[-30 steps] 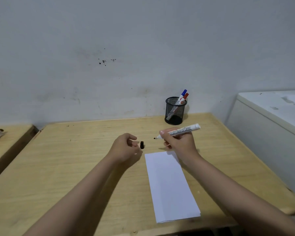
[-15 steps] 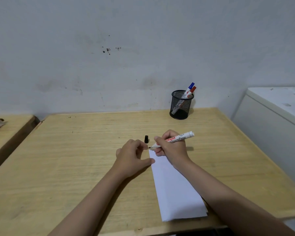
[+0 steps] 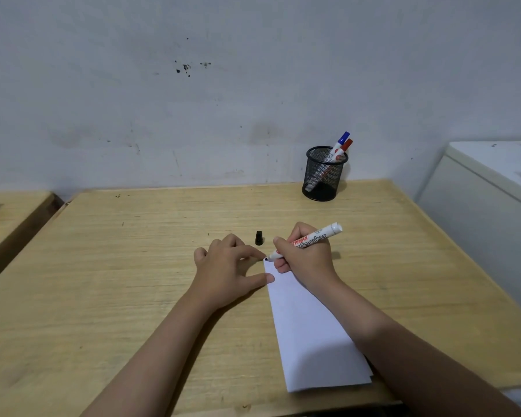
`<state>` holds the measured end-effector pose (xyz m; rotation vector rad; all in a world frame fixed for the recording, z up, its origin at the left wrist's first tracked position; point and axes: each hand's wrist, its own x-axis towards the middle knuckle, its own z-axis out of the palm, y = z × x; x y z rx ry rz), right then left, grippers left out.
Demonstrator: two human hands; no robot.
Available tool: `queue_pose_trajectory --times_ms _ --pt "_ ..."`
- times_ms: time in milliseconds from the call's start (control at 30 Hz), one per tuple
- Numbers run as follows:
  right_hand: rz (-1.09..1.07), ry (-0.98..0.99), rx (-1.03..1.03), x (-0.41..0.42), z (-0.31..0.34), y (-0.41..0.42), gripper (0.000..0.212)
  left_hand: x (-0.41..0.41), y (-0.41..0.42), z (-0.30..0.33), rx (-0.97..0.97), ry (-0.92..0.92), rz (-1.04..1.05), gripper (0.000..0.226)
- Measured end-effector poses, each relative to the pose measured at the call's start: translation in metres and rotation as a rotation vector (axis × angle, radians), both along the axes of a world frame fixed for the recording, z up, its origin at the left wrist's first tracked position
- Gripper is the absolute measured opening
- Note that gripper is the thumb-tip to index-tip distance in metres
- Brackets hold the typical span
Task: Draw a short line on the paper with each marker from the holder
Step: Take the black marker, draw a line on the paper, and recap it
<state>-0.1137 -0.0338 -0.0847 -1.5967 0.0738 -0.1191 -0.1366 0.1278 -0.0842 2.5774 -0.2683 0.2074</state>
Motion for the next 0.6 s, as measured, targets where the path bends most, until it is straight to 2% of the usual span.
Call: queue_pose_trajectory --times_ms 600 --pt "0.038 0.059 -0.039 0.0044 0.0013 -0.0007 0.032 0.0044 0.0019 0.0017 0.077 -0.019 -0.005 0.046"
